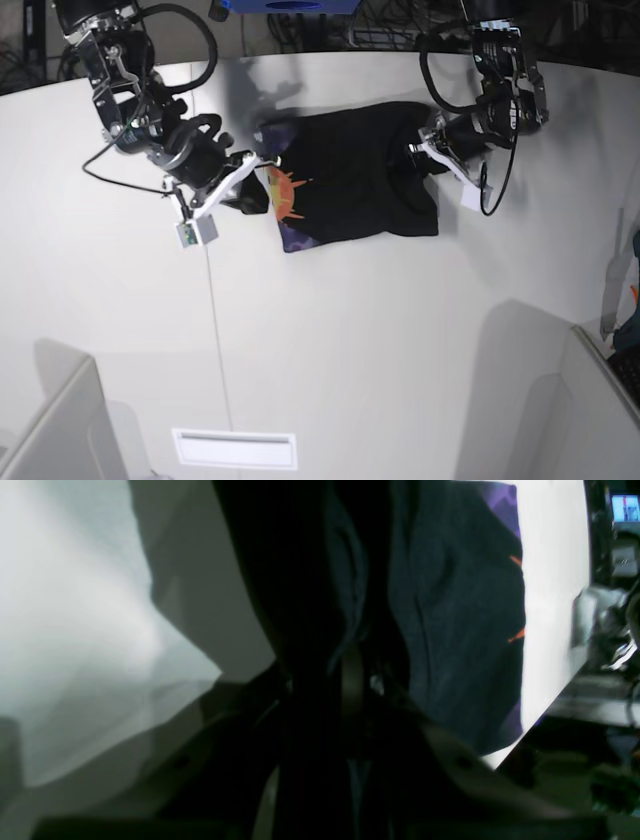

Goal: Fold the T-shirt properly
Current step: 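Grasp the bundle's sides with the right and left grippers, then rotate and flatten the folded shirt with the left gripper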

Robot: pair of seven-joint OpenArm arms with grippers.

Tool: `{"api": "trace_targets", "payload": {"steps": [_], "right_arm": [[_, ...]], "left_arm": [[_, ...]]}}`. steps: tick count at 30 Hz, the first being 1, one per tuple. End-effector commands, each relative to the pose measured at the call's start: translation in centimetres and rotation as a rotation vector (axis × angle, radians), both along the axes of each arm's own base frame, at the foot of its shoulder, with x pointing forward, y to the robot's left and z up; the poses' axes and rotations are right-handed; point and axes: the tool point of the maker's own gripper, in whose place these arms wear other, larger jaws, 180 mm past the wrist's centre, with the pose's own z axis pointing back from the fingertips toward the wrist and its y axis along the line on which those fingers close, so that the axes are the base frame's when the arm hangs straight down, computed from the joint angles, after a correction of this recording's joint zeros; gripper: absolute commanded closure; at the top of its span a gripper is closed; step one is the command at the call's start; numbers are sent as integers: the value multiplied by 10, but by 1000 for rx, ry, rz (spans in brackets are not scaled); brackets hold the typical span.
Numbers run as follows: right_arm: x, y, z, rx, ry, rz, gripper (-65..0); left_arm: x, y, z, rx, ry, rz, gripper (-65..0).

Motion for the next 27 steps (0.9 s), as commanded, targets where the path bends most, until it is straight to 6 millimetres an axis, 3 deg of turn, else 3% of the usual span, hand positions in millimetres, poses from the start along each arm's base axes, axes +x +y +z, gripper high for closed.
{"api": "trace_targets", "payload": {"steps": [1, 5, 14, 19, 27], "right_arm": [[8, -10, 11, 0, -48, -28, 0], [8, -35, 6, -17, -36, -103, 0], [-6, -99, -7, -61, 12, -302, 0], [-19, -124, -14, -91, 40, -365, 0], [-39, -154, -22, -104, 82, -481, 0]], "left_arm": [[10, 5, 5, 29, -19, -20, 0], [17, -1, 3, 135, -9, -215, 0], [45, 0, 24, 469, -100, -706, 0], [69, 3, 21, 772, -188, -898, 0], [81, -69, 28, 990, -457, -1198, 0]]}}
